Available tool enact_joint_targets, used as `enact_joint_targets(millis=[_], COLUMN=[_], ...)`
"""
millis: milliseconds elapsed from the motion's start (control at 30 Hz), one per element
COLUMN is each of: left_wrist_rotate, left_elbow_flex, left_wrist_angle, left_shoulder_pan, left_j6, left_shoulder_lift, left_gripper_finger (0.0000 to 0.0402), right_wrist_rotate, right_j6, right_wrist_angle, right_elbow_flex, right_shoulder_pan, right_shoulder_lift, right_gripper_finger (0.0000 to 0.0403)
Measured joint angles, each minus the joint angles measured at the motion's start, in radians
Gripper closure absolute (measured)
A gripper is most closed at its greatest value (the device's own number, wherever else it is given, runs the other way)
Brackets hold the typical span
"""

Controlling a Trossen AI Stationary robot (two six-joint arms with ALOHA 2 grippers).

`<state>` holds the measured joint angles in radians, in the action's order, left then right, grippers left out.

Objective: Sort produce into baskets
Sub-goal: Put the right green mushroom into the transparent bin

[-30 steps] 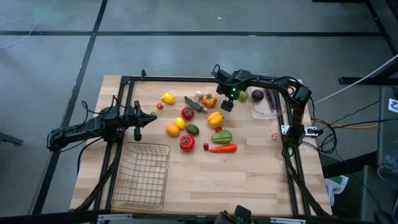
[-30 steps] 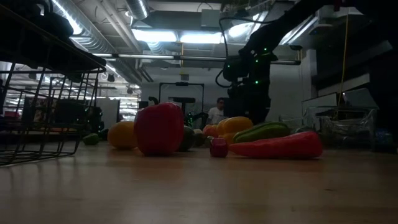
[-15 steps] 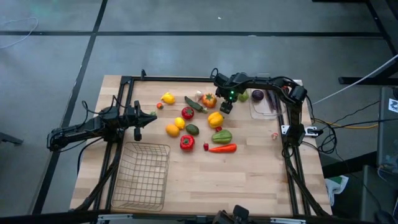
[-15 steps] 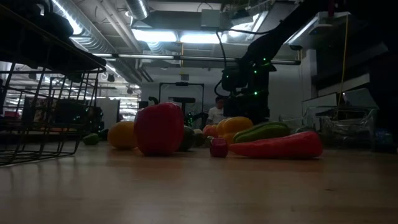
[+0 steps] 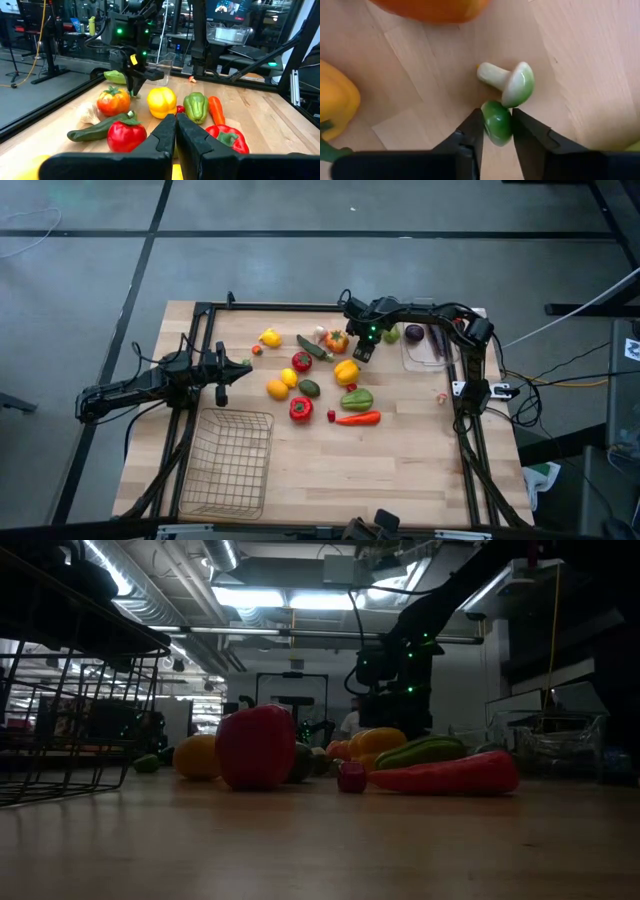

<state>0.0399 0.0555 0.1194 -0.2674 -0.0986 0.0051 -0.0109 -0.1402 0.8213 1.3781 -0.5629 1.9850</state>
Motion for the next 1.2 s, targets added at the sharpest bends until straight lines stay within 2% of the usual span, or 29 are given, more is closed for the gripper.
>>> enact_joint_targets(millis=[133,467,733,900,1200], left_wrist_rotate=[0.000,0.000,0.000,0.000,0.000], left_elbow_flex=[0.000,0.000,0.000,0.000,0.000], left_wrist_angle=[0.000,0.000,0.000,0.000,0.000], left_shoulder_pan=[0.000,0.000,0.000,0.000,0.000], left_j6=[0.000,0.000,0.001,0.001,0.001], left_shoulder_lift=[0.000,0.000,0.000,0.000,0.000], left_gripper_finger=[0.0391,0.0391,0.0391,0.0391,0.0391], right_wrist_rotate=[0.000,0.000,0.002,0.049,0.072], right_j6=[0.000,-0.019,-0.048,-0.078,-0.077], right_wrist_angle=[0.007,0.070,0.203,0.260,0.298], right_elbow_flex=[0.000,0.006,0.057,0.059,0.060], right_shoulder_pan=[0.000,0.000,0.000,-0.009,-0.174], right_shoulder_lift=[-0.001,-0.034,-0.156,-0.268,-0.395], right_gripper_finger=[0.0332,0.0332,0.0332,0.0332,0.0331])
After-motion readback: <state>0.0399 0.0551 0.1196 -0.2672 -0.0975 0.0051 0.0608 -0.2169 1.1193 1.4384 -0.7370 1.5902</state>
